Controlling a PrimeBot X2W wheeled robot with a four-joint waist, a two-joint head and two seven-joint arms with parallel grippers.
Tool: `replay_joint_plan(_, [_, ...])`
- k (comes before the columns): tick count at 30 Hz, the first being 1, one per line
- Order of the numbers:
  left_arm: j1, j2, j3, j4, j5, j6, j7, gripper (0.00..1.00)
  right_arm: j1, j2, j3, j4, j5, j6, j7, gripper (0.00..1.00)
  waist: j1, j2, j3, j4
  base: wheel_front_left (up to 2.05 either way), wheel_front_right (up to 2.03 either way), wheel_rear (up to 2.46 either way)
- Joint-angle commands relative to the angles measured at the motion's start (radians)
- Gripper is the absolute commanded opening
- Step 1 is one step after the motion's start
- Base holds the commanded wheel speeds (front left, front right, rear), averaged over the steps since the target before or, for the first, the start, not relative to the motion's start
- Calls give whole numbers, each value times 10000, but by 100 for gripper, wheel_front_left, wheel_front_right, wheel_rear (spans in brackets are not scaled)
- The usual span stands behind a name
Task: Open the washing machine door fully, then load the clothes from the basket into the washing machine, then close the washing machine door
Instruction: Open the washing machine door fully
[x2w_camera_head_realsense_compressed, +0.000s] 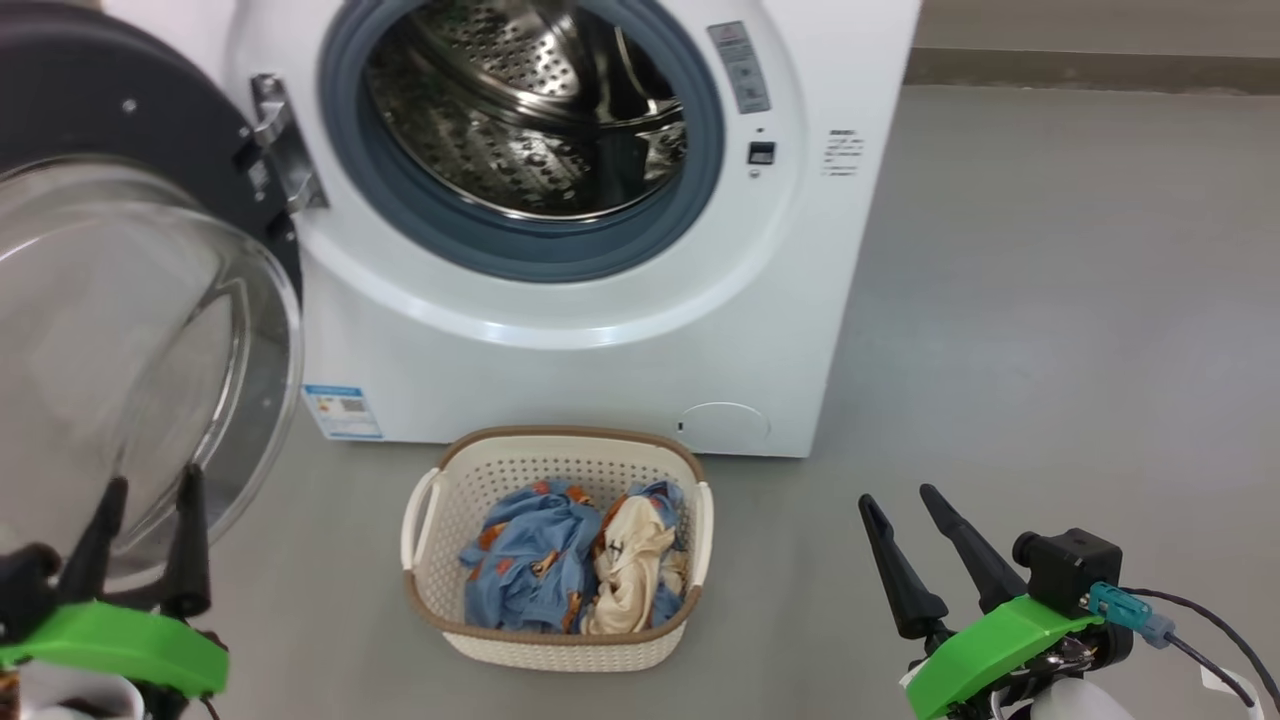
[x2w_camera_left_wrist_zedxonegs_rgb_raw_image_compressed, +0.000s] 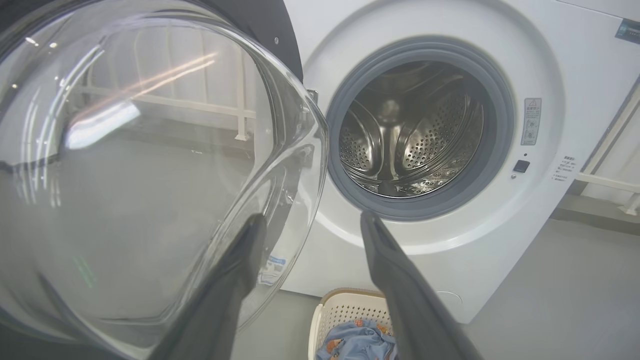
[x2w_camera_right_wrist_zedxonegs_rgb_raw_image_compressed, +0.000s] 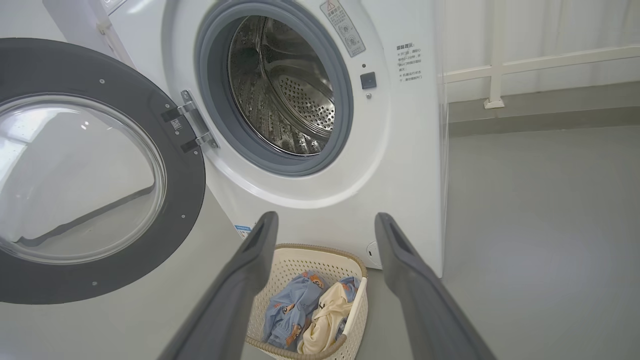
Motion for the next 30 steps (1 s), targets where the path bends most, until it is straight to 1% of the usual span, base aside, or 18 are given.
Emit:
replay_joint_plan(1, [-48,304,396,-442,-44,118,-116,100,-120,-122,260,-239,47,75,-122,100,0,0,-130,-435,0,0,0])
replay_joint_plan(8, [854,-72,479,-1361,-104,434,-294,100,-114,-366,322,-302,15,75,-122,100,0,0,-230,-1136,0,0,0])
replay_joint_plan(15, [1448,-509,675,-1839,-10,654,-436,100,-133,-560,339,-364,3,75,-122,100,0,0,-212,-1732,0,0,0])
replay_joint_plan(16, [1581,-639,746,-1920,48,698,-457,100,-157,-603,335,-388,-11,75,-122,100,0,0,-198,-1892,0,0,0])
replay_joint_plan(23, [1912,-982,979,-2043,242,716,-484,100,-261,-736,279,-461,-101,75,-122,100,0,0,-136,-2338,0,0,0])
replay_joint_plan(30, [2105,-1233,1070,-2209,841,677,-488,100,-244,-794,67,-576,-168,75,-122,100,0,0,-156,-2516,0,0,0])
